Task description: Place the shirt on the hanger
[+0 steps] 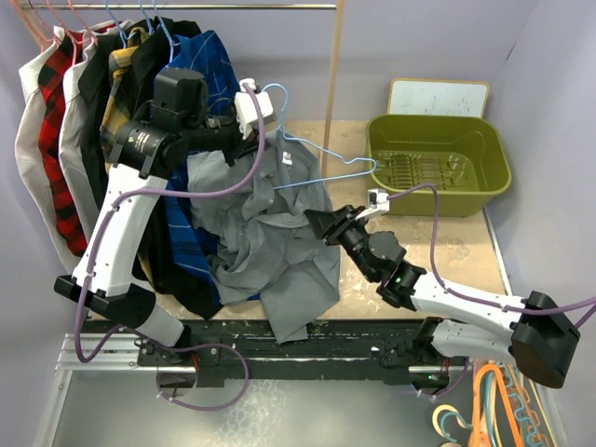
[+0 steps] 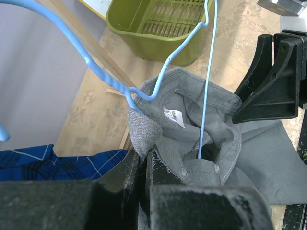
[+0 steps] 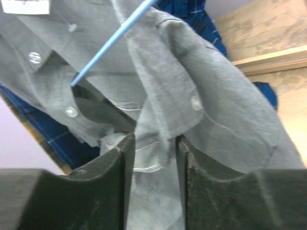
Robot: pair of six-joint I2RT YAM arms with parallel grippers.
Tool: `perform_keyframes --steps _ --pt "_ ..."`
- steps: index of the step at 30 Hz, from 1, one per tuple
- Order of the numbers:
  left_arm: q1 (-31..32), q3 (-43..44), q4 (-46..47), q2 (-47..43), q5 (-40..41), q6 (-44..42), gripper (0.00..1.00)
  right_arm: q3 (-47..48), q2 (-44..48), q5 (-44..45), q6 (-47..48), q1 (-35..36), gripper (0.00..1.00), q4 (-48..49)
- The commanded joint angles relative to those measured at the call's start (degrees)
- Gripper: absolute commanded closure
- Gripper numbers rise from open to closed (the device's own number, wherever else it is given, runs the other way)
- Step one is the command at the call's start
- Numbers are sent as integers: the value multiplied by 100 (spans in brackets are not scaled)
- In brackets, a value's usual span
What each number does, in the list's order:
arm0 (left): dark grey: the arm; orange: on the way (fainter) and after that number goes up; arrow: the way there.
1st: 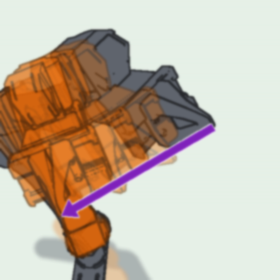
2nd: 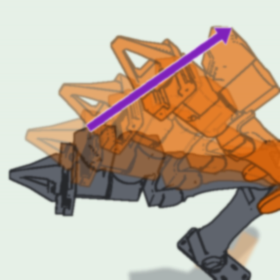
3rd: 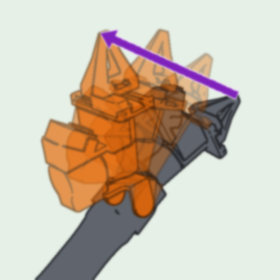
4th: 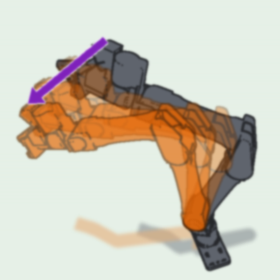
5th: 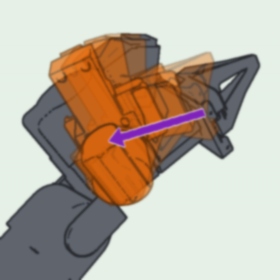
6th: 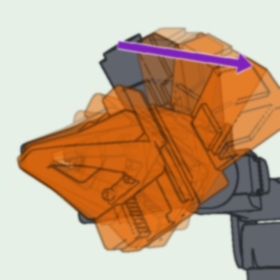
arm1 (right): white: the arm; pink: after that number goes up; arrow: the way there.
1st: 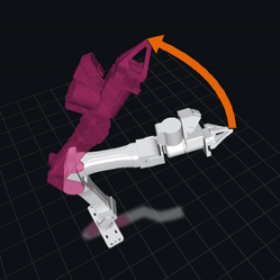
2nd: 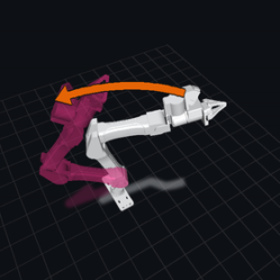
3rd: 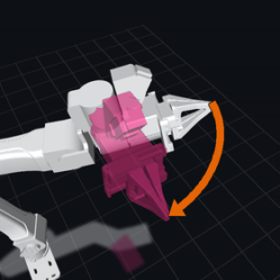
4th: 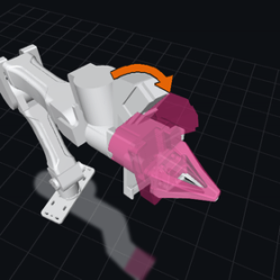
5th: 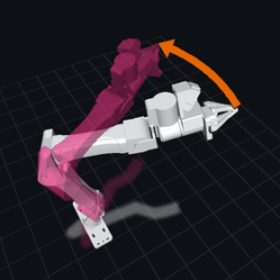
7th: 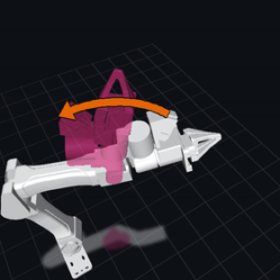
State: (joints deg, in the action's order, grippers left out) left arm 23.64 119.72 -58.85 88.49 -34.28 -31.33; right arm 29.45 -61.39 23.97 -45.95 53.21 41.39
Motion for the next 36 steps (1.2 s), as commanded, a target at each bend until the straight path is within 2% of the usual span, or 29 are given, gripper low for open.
perform_keyframes --steps 1,3,4,7,11,17,22,24,27,32,36 --pt "-26 -32 155 -165 -177 -123 100 7 -69 -251 83 14 68 780" --pt "-26 8 79 -151 -316 -136 100 -138 -75 -211 52 14 93 1110" --pt "-26 45 42 -144 -398 -143 100 -243 -71 -174 15 14 100 1317" --pt "-40 161 -80 -126 -541 -188 100 -641 51 -148 -56 -14 100 1810" --pt "-66 518 -531 -73 -708 -582 100 -1132 535 -180 -31 -364 100 1773" --pt "-70 1101 -1440 1 -990 -1653 100 -1457 1585 -1001 232 -1295 100 1323" --pt "-70 1655 -2449 100 -1432 -2834 100 -1219 2111 -1502 725 -1449 100 775" --pt "-69 1741 -2580 116 -1344 -3066 100 -1009 2344 -1650 917 -1469 100 426" --pt "-61 1702 -2451 132 -723 -3226 100 -666 2603 -1736 1199 -1464 100 -314" --pt "-48 1561 -2139 93 64 -3442 100 165 2814 -1507 1592 -1465 100 -2183" --pt "-41 1417 -1786 96 406 -3427 100 716 2862 -1594 1655 -1470 100 -3267"
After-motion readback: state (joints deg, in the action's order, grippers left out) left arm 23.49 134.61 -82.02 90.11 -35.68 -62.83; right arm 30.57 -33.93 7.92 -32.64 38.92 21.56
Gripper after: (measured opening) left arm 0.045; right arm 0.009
